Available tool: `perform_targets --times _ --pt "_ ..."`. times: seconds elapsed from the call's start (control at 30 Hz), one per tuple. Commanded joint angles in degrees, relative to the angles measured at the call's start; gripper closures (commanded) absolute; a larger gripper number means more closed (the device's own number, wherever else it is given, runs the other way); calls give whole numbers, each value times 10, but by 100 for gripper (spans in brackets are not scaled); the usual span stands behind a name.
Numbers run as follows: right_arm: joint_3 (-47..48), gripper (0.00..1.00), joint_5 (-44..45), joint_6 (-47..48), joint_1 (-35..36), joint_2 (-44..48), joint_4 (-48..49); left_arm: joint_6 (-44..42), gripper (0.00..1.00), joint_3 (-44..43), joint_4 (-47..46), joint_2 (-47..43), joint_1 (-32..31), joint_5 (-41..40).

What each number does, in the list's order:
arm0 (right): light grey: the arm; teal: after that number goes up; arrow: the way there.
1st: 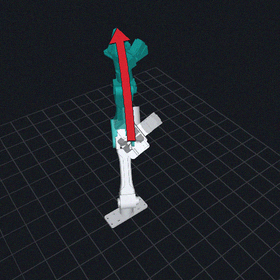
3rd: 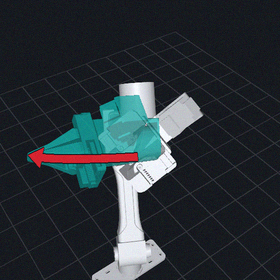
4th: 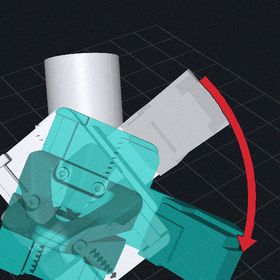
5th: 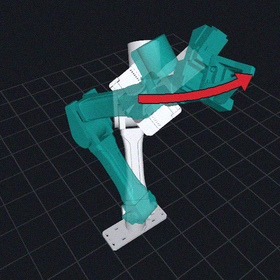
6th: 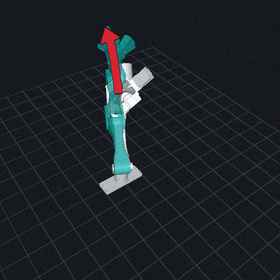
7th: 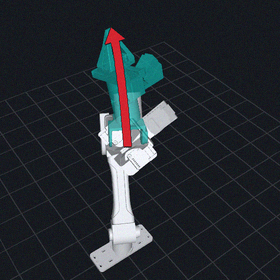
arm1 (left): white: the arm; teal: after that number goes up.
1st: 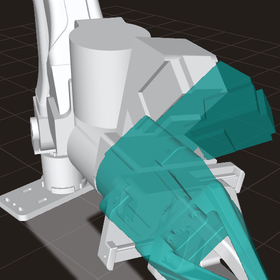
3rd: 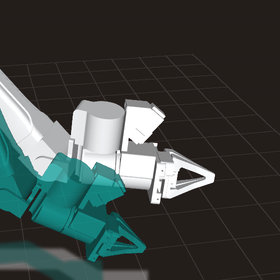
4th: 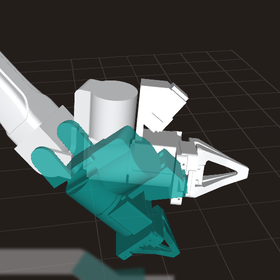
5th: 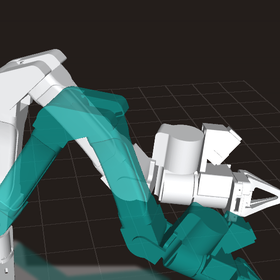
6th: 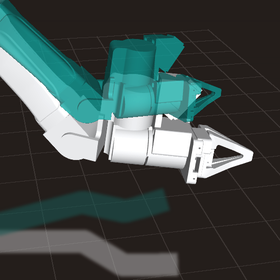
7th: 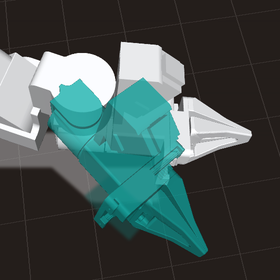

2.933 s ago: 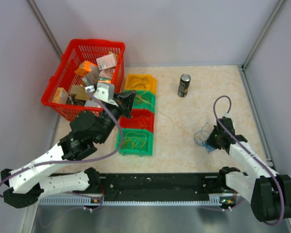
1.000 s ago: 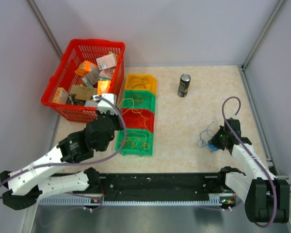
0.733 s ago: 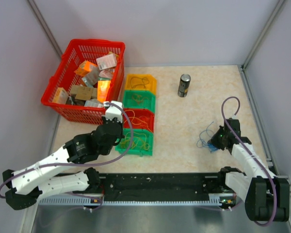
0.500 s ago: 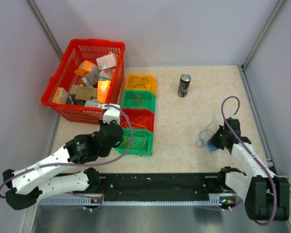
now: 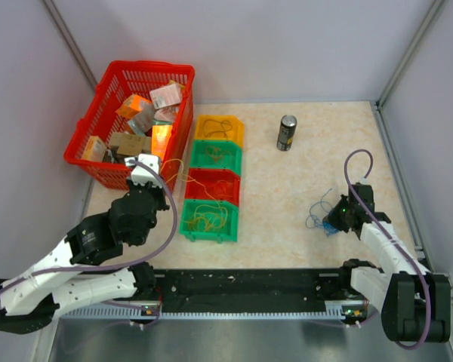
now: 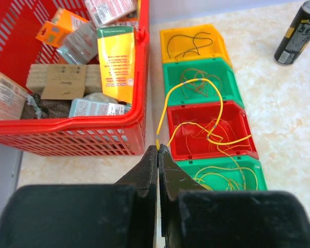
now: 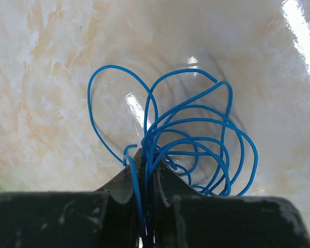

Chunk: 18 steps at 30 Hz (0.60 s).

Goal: Untangle the cables

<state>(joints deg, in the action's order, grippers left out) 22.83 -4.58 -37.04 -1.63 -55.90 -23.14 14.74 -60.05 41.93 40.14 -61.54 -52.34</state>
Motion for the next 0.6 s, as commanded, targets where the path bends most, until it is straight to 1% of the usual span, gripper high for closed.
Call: perform_targets --times 0.0,0.23,0.37,0.47,0.5,0.57 --pt "2 96 -5 7 -2 0 16 -53 100 -22 -46 -14 2 -27" --pt "1 96 -8 9 -2 -3 18 13 100 15 -20 -25 2 11" --pt "4 96 -10 12 -2 -8 20 63 100 38 -14 -1 1 78" --pt "4 96 -12 12 -2 -12 20 113 100 55 -8 36 1 117" --pt "4 96 -14 12 -2 -12 20 129 100 59 -2 51 2 119" --pt "2 96 -16 12 -1 -10 22 182 100 57 41 84 2 83"
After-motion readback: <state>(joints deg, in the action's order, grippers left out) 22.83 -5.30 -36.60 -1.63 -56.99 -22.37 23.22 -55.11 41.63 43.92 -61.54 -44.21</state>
